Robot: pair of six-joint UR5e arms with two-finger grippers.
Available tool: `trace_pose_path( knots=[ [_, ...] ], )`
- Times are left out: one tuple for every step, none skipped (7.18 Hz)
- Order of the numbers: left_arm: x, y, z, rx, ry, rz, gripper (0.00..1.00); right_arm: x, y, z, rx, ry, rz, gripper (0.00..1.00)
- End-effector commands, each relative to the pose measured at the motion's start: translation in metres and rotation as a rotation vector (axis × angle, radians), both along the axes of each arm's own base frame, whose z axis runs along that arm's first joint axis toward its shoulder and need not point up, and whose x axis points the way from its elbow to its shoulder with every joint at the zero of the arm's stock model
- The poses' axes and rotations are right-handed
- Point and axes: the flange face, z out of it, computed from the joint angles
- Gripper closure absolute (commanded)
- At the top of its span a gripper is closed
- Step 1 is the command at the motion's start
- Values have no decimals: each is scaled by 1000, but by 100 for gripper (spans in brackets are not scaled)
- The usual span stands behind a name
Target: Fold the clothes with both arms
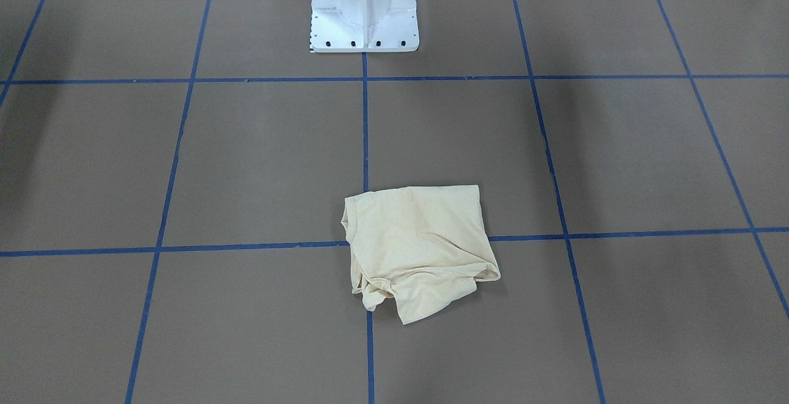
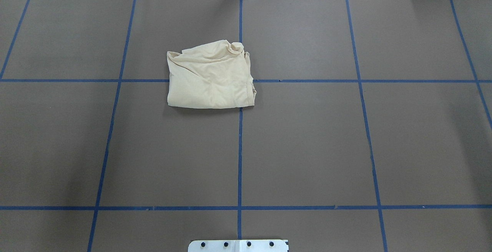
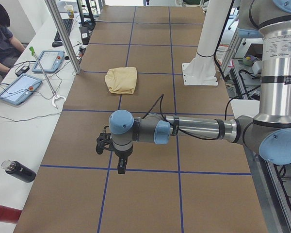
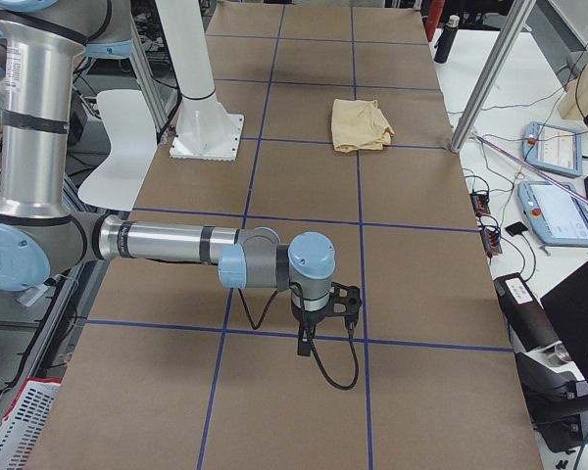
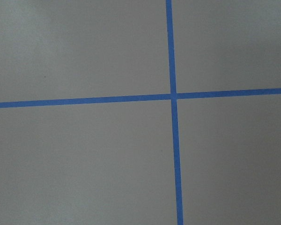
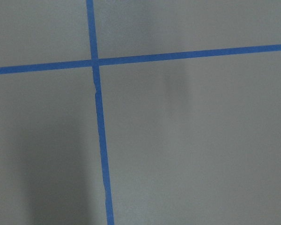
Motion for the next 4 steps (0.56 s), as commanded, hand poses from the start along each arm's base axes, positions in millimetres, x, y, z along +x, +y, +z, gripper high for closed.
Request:
trace_pose_path(
  knots=[
    [0,0,0,1,0,0,0,-1,0,0,-1,-6,0,0],
    [0,0,0,1,0,0,0,-1,0,1,-4,-7,1,0],
    [0,0,0,-1,0,0,0,-1,0,0,-5,-8,3,0],
    [0,0,1,-2,0,0,0,-2,1,0,-6,-23,2,0]
  ],
)
